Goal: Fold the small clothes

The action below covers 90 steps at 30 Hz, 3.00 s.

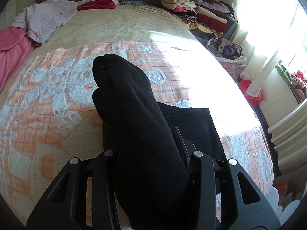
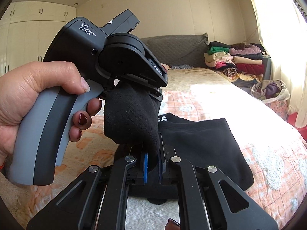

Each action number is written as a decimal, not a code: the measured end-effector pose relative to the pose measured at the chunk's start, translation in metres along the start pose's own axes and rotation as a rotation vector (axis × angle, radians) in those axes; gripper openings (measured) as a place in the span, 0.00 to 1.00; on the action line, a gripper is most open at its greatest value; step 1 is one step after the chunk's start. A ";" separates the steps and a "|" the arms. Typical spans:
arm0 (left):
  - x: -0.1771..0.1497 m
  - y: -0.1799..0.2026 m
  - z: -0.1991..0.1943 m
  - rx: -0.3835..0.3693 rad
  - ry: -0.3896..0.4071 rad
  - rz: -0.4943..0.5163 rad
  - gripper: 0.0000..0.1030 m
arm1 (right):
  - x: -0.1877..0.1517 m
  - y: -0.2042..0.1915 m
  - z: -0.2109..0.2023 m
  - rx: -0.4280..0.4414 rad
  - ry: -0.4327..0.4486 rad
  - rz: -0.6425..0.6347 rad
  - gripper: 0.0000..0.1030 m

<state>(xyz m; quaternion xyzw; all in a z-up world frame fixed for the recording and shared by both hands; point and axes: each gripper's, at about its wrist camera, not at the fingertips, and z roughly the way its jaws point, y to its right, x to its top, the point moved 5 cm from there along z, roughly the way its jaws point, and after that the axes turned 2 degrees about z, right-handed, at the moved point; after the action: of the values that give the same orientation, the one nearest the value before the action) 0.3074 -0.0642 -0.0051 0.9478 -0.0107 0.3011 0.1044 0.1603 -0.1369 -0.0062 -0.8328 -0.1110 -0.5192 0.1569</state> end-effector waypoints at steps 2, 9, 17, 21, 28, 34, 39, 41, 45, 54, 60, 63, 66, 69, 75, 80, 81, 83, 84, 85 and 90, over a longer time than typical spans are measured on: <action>-0.001 0.008 0.007 0.003 -0.010 0.010 0.30 | -0.003 0.006 -0.001 -0.005 -0.007 0.016 0.06; -0.002 0.034 0.025 -0.001 -0.036 0.034 0.31 | -0.014 0.021 -0.003 -0.026 -0.026 0.055 0.06; -0.005 0.054 0.043 -0.011 -0.047 0.063 0.36 | -0.020 0.042 0.004 -0.049 -0.055 0.111 0.06; -0.008 0.062 0.051 -0.017 -0.057 0.077 0.39 | -0.023 0.053 0.009 -0.057 -0.080 0.150 0.06; -0.012 0.074 0.061 -0.065 -0.069 0.096 0.58 | -0.031 0.068 0.019 -0.067 -0.132 0.223 0.06; -0.011 0.071 0.052 -0.219 -0.016 -0.003 0.74 | -0.044 0.091 0.027 -0.073 -0.190 0.351 0.07; -0.008 0.036 0.031 -0.207 0.062 -0.079 0.74 | -0.048 0.098 0.026 -0.039 -0.188 0.426 0.07; -0.013 0.014 0.025 -0.153 0.077 -0.100 0.74 | -0.047 0.103 0.026 -0.004 -0.190 0.487 0.09; -0.032 -0.014 0.026 -0.088 0.066 -0.112 0.74 | -0.038 0.109 0.024 0.043 -0.191 0.536 0.20; -0.073 -0.016 0.043 -0.080 0.028 -0.080 0.74 | -0.014 0.126 0.045 0.035 -0.200 0.563 0.50; -0.075 -0.012 0.038 -0.077 0.034 -0.039 0.75 | -0.011 0.132 0.065 0.075 -0.226 0.531 0.24; -0.073 -0.009 0.036 -0.073 0.038 -0.027 0.75 | -0.004 0.132 0.059 0.087 -0.196 0.480 0.19; -0.072 -0.003 0.033 -0.087 0.041 -0.012 0.75 | 0.004 0.136 0.048 0.077 -0.167 0.444 0.18; -0.072 0.005 0.033 -0.095 0.037 0.009 0.75 | 0.001 0.147 0.042 0.033 -0.153 0.445 0.18; -0.083 0.012 0.047 -0.096 -0.007 0.024 0.78 | -0.033 0.163 0.052 -0.048 -0.219 0.497 0.31; -0.085 0.010 0.045 -0.097 -0.006 0.023 0.79 | -0.034 0.159 0.046 -0.096 -0.226 0.498 0.39; -0.085 0.010 0.045 -0.097 -0.005 0.025 0.79 | -0.034 0.158 0.044 -0.112 -0.227 0.487 0.41; -0.087 0.009 0.044 -0.101 -0.008 0.022 0.79 | -0.034 0.154 0.041 -0.142 -0.230 0.472 0.45; -0.087 0.008 0.044 -0.101 -0.008 0.023 0.79 | -0.035 0.154 0.039 -0.168 -0.235 0.465 0.56; -0.087 0.008 0.044 -0.099 -0.008 0.024 0.79 | -0.036 0.156 0.038 -0.196 -0.244 0.458 0.62; -0.089 0.008 0.042 -0.102 -0.009 0.033 0.79 | -0.041 0.159 0.031 -0.192 -0.255 0.472 0.64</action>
<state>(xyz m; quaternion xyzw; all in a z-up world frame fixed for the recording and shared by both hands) 0.2578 -0.0846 -0.0879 0.9423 -0.0421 0.2976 0.1474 0.2231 -0.2732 -0.0793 -0.9053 0.1171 -0.3674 0.1785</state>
